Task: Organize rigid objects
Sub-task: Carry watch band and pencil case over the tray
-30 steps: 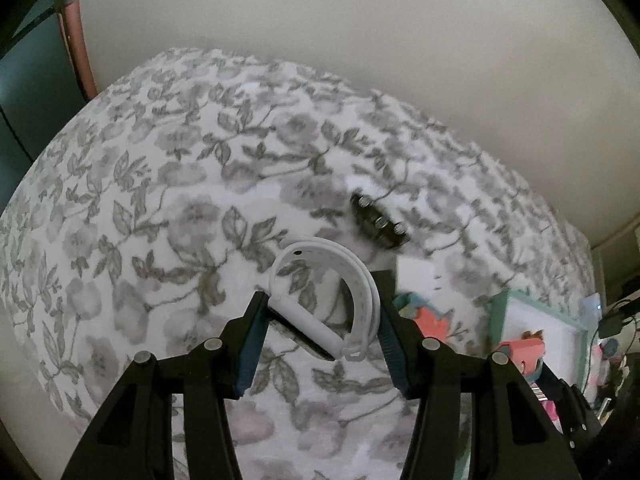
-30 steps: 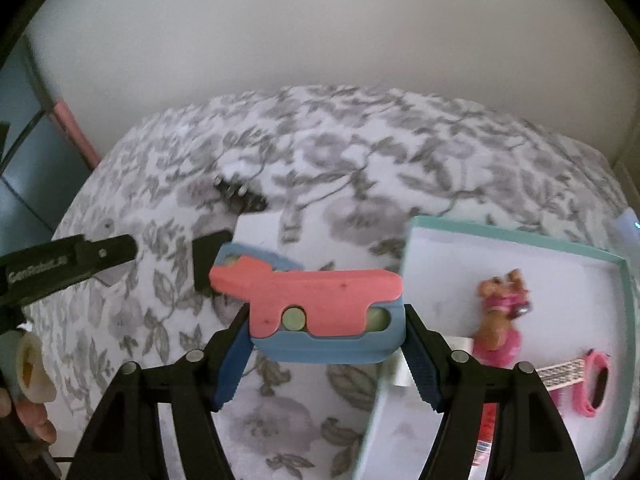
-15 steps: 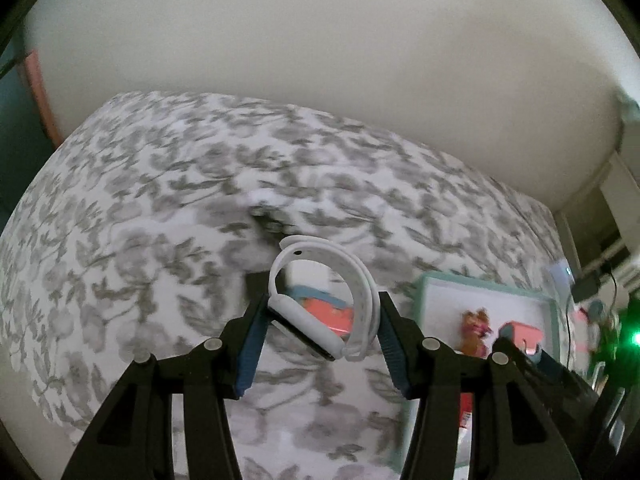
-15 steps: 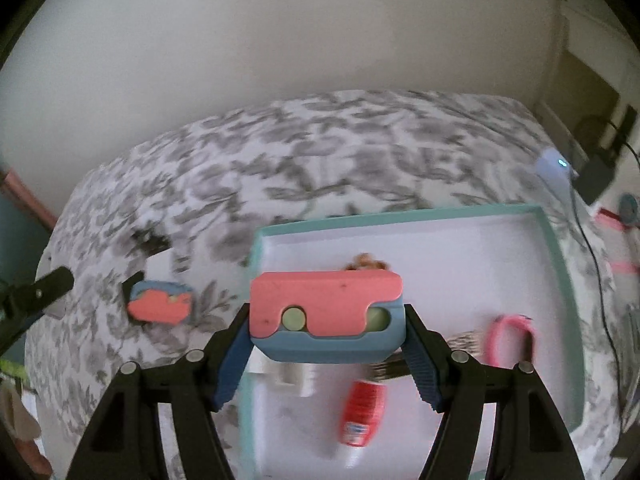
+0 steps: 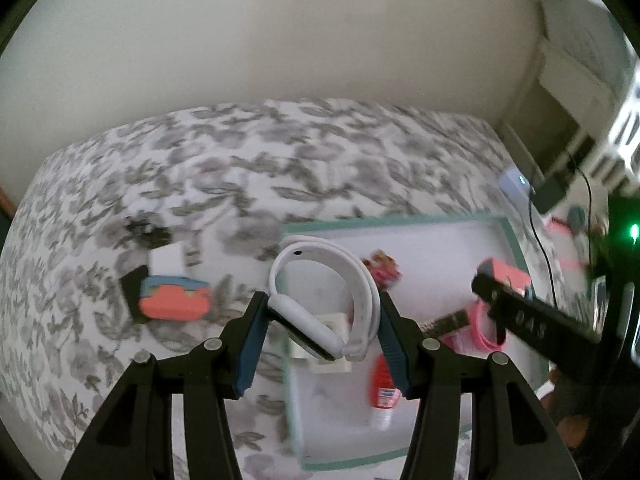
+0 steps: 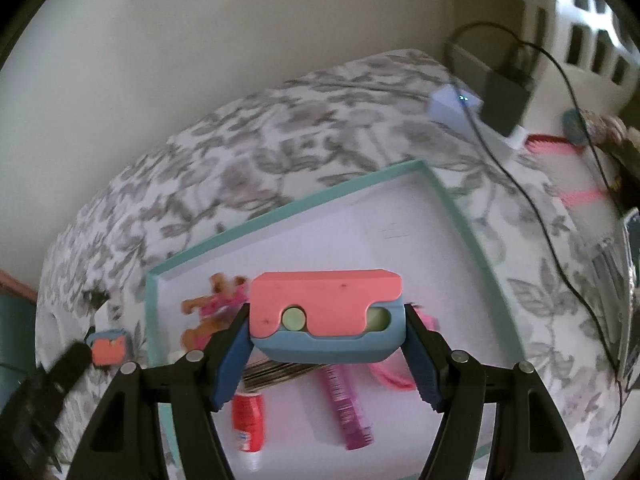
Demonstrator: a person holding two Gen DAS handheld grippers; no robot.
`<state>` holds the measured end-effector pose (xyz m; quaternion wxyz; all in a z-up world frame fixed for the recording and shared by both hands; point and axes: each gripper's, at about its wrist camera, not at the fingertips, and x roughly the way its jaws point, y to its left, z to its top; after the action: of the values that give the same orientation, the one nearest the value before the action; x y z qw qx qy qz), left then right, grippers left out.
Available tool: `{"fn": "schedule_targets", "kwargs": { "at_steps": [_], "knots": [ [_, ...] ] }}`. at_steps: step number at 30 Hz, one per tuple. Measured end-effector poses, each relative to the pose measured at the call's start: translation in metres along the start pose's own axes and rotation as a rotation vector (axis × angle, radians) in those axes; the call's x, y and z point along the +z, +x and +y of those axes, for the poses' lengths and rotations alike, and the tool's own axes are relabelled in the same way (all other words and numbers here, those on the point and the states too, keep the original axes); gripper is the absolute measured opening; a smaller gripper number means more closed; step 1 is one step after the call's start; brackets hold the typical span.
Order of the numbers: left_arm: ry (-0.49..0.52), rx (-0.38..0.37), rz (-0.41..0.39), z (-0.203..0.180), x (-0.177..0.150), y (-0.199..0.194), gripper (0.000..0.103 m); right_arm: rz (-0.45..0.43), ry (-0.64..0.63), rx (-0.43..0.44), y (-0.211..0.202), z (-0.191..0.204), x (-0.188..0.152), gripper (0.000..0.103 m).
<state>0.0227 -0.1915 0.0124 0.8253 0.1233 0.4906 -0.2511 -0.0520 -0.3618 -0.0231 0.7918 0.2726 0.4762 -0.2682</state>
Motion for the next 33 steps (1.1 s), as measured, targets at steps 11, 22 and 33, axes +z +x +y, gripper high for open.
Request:
{"fn": "schedule_targets", "kwargs": {
  "at_steps": [11,22,33],
  "knots": [
    [0.114,-0.007,0.071,-0.050,-0.010,0.025,0.055,0.001,0.074,-0.066,0.005,-0.049,0.008,0.073],
    [0.131,0.009,0.136,-0.056,-0.019,0.045,0.056,0.029,0.031,-0.093,0.018,-0.046,0.005,0.073],
    [0.143,0.017,0.179,-0.058,-0.025,0.058,0.056,0.059,0.000,-0.111,0.029,-0.043,0.002,0.073]
  ]
}}
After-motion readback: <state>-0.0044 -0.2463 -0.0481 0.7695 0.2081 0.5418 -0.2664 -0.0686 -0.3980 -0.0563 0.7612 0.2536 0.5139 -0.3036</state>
